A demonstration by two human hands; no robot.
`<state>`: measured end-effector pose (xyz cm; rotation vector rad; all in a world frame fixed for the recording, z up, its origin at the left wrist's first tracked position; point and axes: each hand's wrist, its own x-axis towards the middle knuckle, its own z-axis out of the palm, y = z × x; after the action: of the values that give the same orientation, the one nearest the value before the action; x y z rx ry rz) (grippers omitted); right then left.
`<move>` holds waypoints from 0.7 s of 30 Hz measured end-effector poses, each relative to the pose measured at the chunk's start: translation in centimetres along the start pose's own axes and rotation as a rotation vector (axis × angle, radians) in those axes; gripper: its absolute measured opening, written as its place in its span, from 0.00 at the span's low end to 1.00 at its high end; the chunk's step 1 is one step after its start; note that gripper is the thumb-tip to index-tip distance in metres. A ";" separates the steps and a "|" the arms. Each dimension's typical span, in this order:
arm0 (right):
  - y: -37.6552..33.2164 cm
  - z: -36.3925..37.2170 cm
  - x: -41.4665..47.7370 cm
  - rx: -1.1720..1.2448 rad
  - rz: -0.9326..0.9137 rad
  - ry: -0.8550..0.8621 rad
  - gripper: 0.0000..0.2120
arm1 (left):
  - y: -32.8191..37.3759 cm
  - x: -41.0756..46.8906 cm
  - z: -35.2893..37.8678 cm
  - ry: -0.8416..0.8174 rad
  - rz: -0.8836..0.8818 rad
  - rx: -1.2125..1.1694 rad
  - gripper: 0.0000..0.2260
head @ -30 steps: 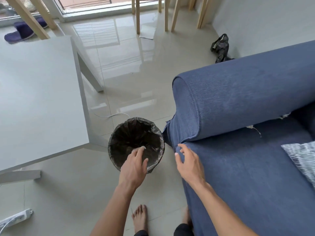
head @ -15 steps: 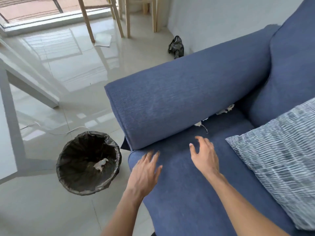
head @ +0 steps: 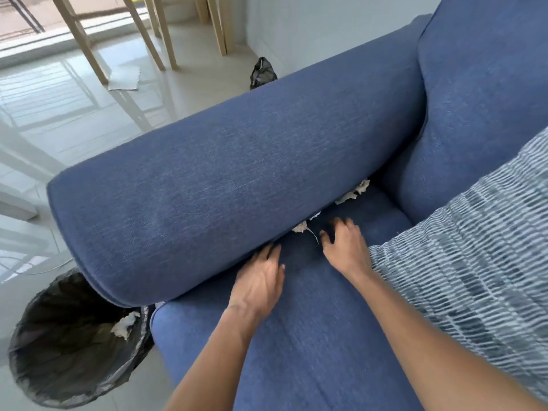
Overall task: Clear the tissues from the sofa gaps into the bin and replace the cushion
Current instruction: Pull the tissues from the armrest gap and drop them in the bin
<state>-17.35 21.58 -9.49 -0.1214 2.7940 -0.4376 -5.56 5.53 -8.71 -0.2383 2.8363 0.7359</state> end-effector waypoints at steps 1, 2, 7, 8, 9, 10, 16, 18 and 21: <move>0.3 0.0 0.8 0.006 -0.001 -0.010 0.18 | 0.3 1.0 0.4 -0.010 -0.009 -0.003 0.21; 0.5 -0.1 1.5 0.011 -0.001 -0.025 0.18 | 0.7 1.8 0.9 -0.027 -0.013 -0.004 0.21; 1.3 -0.1 3.9 0.055 -0.025 -0.056 0.15 | 1.9 4.7 2.8 -0.091 -0.078 -0.021 0.22; 1.4 -0.1 4.2 0.061 -0.026 -0.064 0.15 | 2.1 5.2 3.1 -0.097 -0.107 -0.030 0.21; 1.4 -0.2 4.4 0.068 -0.023 -0.074 0.15 | 2.3 5.6 3.2 -0.104 -0.138 -0.037 0.20; 1.5 -0.2 4.8 0.073 -0.014 -0.083 0.15 | 2.6 6.0 3.4 -0.105 -0.172 -0.043 0.19; 1.4 0.5 6.5 0.029 0.079 -0.125 0.21 | 4.9 8.5 3.9 -0.025 -0.479 -0.125 0.17; 1.3 0.8 6.9 0.023 0.103 -0.101 0.21 | 5.3 9.4 4.1 -0.020 -0.537 -0.062 0.19; 1.3 1.0 7.4 0.026 0.121 -0.073 0.22 | 5.5 9.7 4.6 0.012 -0.537 0.005 0.20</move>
<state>-24.09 21.52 -12.95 0.0372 2.7046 -0.4313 -15.39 11.55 -12.37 -0.9546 2.5899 0.6021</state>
